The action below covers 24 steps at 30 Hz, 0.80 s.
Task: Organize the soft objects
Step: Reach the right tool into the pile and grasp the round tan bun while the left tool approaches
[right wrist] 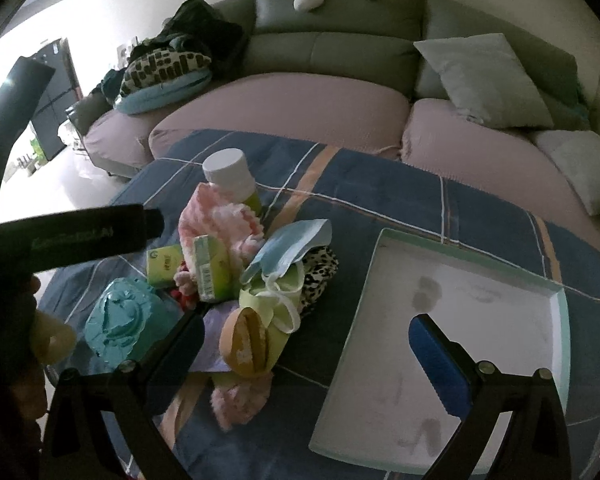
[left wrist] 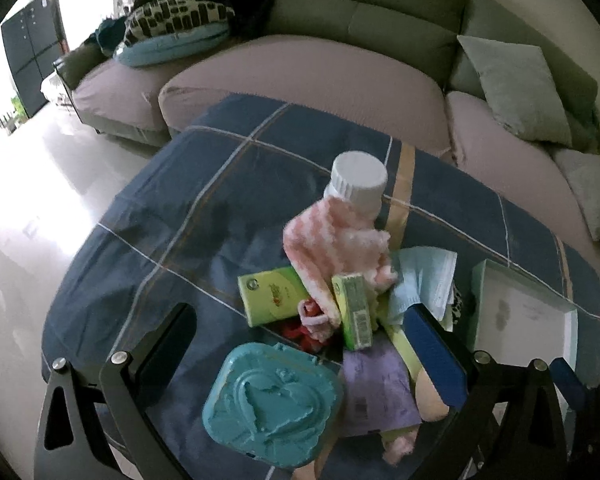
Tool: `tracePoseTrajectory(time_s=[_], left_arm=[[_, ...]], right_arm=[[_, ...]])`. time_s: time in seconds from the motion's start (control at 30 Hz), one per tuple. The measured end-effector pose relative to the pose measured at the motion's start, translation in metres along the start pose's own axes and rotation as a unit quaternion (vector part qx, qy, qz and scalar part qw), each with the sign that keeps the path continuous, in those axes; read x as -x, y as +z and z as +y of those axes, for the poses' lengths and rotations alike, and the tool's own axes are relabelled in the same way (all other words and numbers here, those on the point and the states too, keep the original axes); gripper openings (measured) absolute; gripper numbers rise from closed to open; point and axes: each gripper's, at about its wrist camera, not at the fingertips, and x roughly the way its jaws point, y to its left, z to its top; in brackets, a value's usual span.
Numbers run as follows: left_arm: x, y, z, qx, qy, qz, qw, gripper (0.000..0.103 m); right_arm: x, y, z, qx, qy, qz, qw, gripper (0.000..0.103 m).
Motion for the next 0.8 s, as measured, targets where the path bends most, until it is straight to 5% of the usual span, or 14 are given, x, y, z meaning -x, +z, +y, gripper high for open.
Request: tracePoseTrajectory(time_s=[0.3, 0.8], left_arm=[[-0.011, -0.013, 0.011, 0.023, 0.007, 0.015, 0.9996, 0.103], [-0.023, -0.016, 0.019, 0.041, 0.002, 0.035, 0.9986, 0.103]], right_arm=[[-0.019, -0.009, 0.012, 0.009, 0.019, 0.017, 1.000, 0.101], [-0.046, -0.019, 0.029, 0.026, 0.046, 0.048, 0.997, 0.062]])
